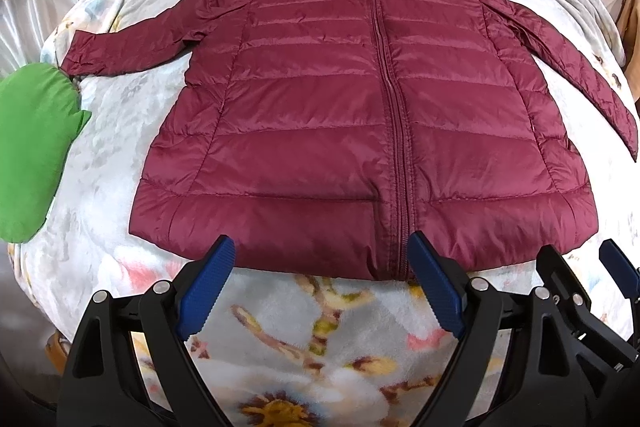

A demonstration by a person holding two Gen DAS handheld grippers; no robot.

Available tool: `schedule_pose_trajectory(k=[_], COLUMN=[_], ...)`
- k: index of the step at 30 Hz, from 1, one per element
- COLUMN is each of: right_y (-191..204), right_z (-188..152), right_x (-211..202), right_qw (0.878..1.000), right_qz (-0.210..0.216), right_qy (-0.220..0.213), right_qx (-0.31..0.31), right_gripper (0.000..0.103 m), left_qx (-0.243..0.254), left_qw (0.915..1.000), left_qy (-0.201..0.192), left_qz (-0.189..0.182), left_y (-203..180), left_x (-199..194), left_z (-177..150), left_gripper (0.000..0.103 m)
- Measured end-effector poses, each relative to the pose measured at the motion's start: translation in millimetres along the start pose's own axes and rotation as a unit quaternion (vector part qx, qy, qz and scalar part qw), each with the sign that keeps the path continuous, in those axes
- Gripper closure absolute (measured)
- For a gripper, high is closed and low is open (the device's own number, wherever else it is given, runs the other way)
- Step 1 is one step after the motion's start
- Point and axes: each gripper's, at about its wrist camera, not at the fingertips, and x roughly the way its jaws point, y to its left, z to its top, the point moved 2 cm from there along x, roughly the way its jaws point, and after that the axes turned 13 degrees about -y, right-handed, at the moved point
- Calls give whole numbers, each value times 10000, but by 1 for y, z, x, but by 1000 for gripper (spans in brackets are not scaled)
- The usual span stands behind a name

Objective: Fold large clothes

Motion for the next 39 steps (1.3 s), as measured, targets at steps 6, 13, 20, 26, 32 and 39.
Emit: schedule_pose_trajectory(k=[6,13,20,26,32,39], right_y=[4,8,14,19,22,23], right_z=[2,7,11,14,16,17], right_x=[-4,-7,-11,-16,-20,-25], right_qw=[9999,9995,9990,9984,9977,9972], right_qz=[86,267,379,487,575,613], right_qy=[-68,-128,-218,-298,-362,-417], right_qx=[36,84,62,57,48,40], right_gripper=[25,25,25,25,25,25], left_qx=[-62,-230,-314,-382,-413,-415], left_qw=[10000,9997,9994,9990,9986,9984], left_qy=[-33,-107,-157,-223,-286,-342], left_qz=[21,15,59,87,136,181], left_y=[6,15,23,31,35,37], left_x=[-4,-10,-15,-22,-28,-34], left_z=[1,5,6,8,9,9], left_gripper=[18,18,18,18,18,18])
